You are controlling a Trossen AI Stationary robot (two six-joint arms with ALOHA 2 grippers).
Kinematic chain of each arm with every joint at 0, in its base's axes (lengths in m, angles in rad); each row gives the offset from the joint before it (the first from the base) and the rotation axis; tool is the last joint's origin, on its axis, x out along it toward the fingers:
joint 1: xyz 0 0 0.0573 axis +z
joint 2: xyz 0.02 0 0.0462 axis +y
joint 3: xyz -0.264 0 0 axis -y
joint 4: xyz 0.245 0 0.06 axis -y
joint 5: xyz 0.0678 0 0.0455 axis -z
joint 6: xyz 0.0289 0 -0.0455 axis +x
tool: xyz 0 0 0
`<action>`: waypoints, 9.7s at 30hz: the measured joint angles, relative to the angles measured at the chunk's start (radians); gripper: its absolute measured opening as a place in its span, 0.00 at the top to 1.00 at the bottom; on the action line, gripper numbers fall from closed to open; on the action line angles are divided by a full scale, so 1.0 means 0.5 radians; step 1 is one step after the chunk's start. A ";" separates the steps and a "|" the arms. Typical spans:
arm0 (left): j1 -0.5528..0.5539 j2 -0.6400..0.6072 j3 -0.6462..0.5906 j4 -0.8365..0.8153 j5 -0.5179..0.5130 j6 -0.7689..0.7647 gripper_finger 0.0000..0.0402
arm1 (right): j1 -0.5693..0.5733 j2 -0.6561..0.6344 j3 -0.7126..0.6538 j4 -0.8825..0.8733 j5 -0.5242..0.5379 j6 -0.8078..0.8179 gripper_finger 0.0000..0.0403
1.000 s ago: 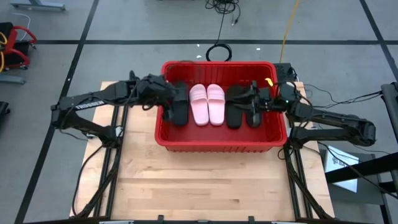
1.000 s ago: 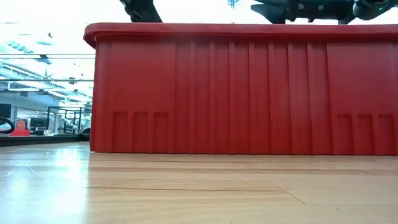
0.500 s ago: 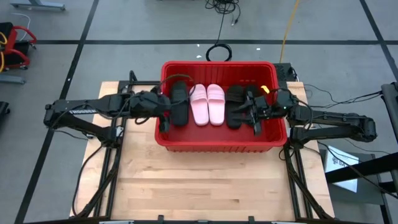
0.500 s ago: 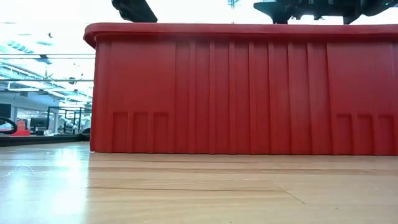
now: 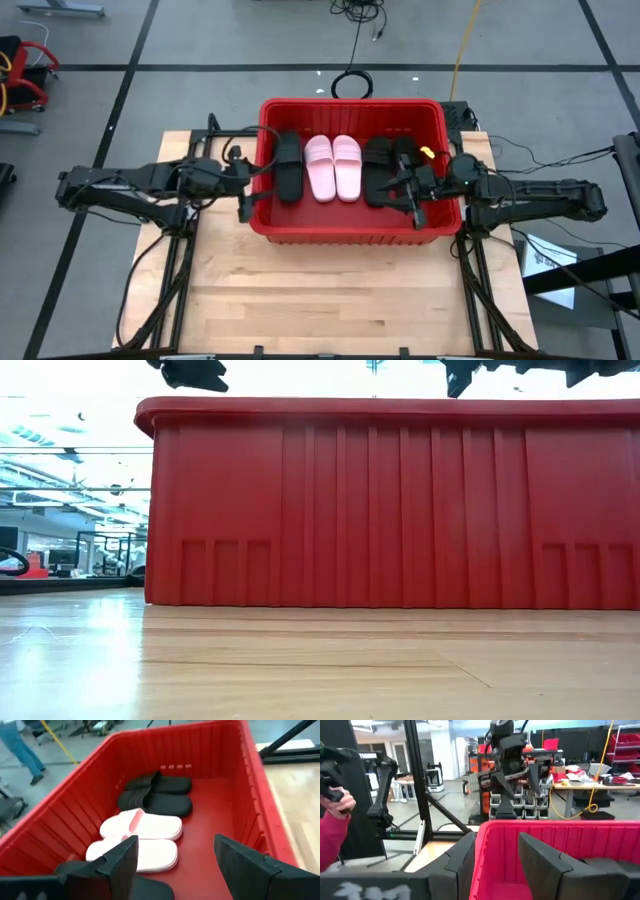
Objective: Pick and place slides into bin
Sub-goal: Return to Home Position
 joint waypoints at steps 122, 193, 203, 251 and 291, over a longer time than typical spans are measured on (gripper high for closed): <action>-0.257 -1.815 -1.828 1.309 0.567 -0.010 0.36 | 0.187 -1.570 -1.295 0.863 0.481 0.141 0.65; -0.257 -1.814 -1.827 0.917 0.326 -0.014 0.36 | 0.187 -1.570 -1.294 0.481 0.631 -0.103 0.65; -0.257 -1.814 -1.827 0.917 0.326 -0.018 0.36 | 0.187 -1.570 -1.294 0.482 0.631 -0.103 0.65; -0.257 -1.814 -1.827 0.917 0.325 -0.017 0.36 | 0.187 -1.570 -1.294 0.482 0.631 -0.103 0.65; -0.257 -1.814 -1.827 0.917 0.325 -0.017 0.36 | 0.187 -1.570 -1.294 0.482 0.631 -0.103 0.65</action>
